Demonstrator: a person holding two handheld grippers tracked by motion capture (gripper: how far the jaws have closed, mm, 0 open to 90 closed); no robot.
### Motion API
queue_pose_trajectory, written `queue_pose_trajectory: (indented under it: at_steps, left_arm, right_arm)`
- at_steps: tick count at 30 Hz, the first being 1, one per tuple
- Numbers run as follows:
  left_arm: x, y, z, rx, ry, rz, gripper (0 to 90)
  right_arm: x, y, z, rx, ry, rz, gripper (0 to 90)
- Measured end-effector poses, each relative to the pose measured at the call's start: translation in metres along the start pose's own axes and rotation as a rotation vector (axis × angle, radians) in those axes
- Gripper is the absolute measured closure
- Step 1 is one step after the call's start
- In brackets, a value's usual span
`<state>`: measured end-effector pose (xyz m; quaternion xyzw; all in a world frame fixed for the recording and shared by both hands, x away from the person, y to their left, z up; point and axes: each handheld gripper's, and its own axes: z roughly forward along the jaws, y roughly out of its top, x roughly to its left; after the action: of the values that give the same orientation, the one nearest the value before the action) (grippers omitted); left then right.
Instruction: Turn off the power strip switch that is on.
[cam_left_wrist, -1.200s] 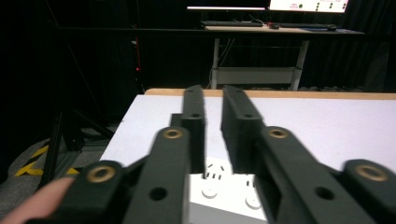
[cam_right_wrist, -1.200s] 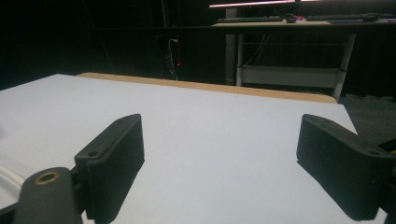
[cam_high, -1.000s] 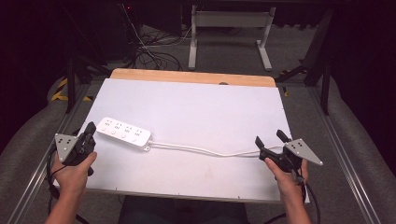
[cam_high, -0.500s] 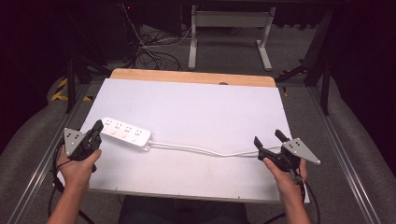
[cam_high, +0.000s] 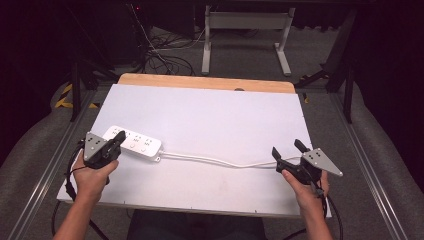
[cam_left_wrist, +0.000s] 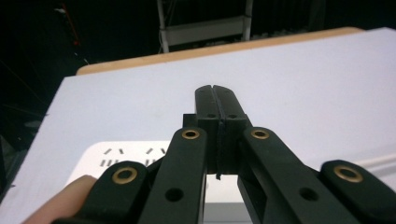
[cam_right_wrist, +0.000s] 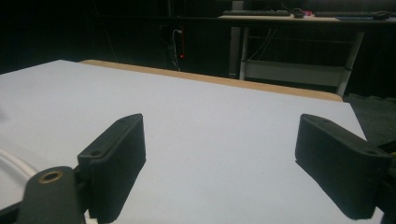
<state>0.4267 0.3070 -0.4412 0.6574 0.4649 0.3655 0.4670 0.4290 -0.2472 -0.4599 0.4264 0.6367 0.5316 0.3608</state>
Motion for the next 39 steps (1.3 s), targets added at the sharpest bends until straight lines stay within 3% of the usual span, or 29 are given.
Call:
queue_pose_trajectory:
  at_steps: [5, 9, 18, 20, 21, 22, 24, 30, 39]
  left_arm:
    - [-0.01, 0.001, 0.007, 0.058, -0.042, 0.036, 90.0]
    - [-0.015, 0.003, 0.017, 0.136, -0.068, 0.072, 90.0]
    - [-0.016, 0.004, 0.04, 0.25, -0.105, 0.06, 90.0]
    - [-0.017, 0.002, 0.047, 0.317, -0.112, 0.084, 90.0]
    - [-0.017, 0.002, 0.047, 0.317, -0.112, 0.084, 90.0]
    - [-0.017, 0.001, 0.05, 0.354, -0.111, 0.107, 89.9]
    - [-0.017, 0.0, 0.052, 0.378, -0.12, 0.109, 89.8]
    - [-0.018, -0.003, 0.055, 0.434, -0.129, 0.117, 89.1]
    - [-0.016, -0.004, 0.055, 0.448, -0.131, 0.111, 89.5]
  right_arm:
    - [0.0, 0.0, 0.0, 0.001, 0.002, 0.004, 16.8]
    - [0.0, 0.0, -0.001, 0.003, 0.001, 0.002, 16.9]
    - [0.001, 0.0, -0.001, 0.003, 0.008, 0.007, 17.0]
    - [0.001, 0.0, -0.001, 0.003, 0.007, 0.007, 17.1]
    - [0.001, 0.0, -0.001, 0.002, 0.007, 0.007, 17.1]
    - [0.0, 0.0, -0.001, 0.002, 0.006, 0.004, 17.1]
    - [0.0, -0.001, -0.001, 0.003, 0.005, 0.003, 17.1]
    - [0.001, 0.0, -0.001, 0.005, 0.007, 0.004, 17.1]
    - [0.001, 0.0, -0.001, 0.004, 0.008, 0.0, 17.1]
